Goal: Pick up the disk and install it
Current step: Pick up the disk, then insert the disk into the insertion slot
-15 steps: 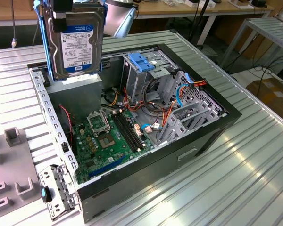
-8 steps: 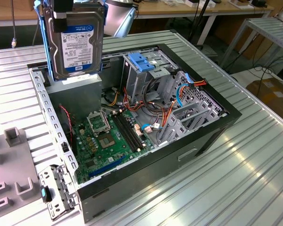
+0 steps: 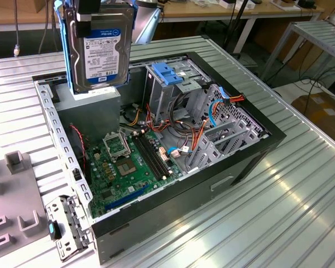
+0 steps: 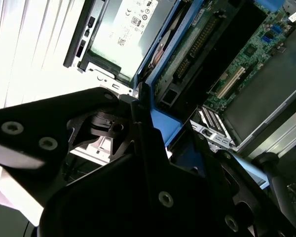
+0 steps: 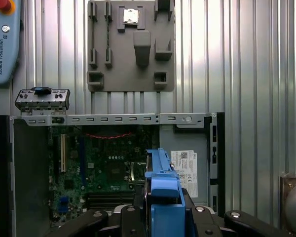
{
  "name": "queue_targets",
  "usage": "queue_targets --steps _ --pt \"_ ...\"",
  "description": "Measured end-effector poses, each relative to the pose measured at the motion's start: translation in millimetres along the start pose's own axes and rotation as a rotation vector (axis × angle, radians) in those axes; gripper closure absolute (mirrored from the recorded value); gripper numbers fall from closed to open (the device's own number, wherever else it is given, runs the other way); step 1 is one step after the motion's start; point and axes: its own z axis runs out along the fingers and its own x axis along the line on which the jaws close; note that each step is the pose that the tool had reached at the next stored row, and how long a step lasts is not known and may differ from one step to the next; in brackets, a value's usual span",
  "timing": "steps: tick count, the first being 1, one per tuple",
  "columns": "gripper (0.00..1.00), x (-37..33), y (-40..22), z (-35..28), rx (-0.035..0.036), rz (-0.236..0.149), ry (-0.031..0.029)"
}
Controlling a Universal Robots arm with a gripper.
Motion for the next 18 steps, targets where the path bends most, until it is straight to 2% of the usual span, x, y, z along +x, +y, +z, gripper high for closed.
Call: queue_targets --steps 18 --pt "0.63 3.4 -0.4 0.0 0.0001 0.000 -0.0001"
